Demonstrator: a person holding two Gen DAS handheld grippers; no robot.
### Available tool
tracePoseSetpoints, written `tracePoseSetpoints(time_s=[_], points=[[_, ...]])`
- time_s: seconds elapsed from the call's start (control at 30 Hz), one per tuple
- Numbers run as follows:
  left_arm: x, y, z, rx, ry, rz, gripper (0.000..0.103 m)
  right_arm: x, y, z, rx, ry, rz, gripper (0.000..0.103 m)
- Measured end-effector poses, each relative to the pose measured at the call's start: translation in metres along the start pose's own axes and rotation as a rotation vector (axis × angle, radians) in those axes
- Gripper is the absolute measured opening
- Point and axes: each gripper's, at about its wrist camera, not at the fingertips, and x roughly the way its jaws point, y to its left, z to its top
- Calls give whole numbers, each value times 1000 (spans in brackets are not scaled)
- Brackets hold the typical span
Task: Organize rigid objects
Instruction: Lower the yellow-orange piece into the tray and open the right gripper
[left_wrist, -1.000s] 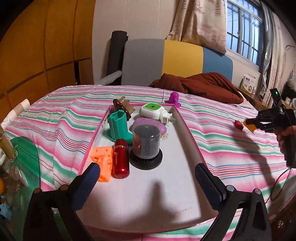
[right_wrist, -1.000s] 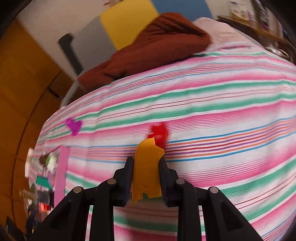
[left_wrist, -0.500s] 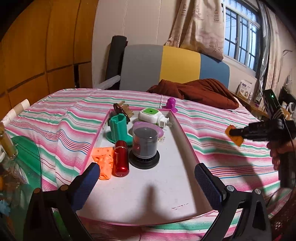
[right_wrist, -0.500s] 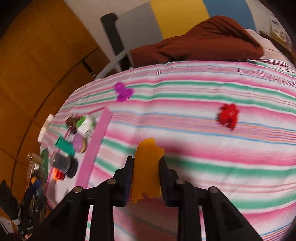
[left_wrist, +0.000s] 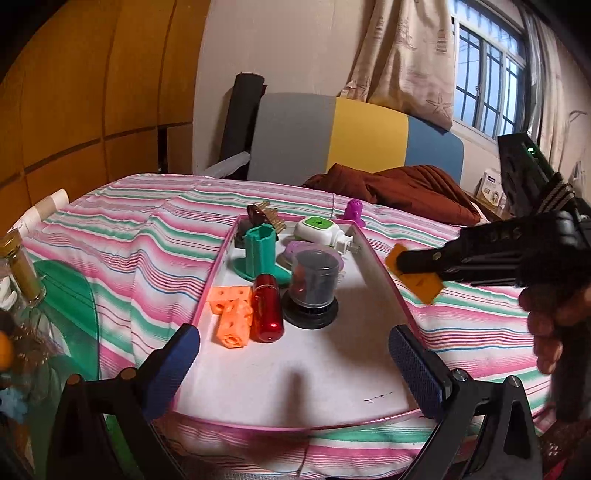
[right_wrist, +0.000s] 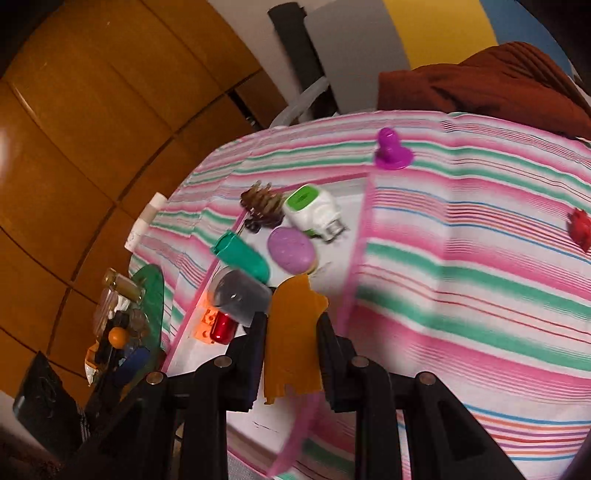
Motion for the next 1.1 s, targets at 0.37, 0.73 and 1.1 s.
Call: tracePoseSetpoints(time_s=[0.37, 0.73, 1.1], points=[[-3, 14, 1, -53, 4, 11, 103, 39, 24, 5, -104, 11, -192, 26], [-6, 15, 0, -66, -15, 3, 103, 30, 25, 7, -165, -68, -342, 36], [-2, 6, -4, -48, 8, -16, 103, -7, -19, -11, -38, -103, -357, 36]])
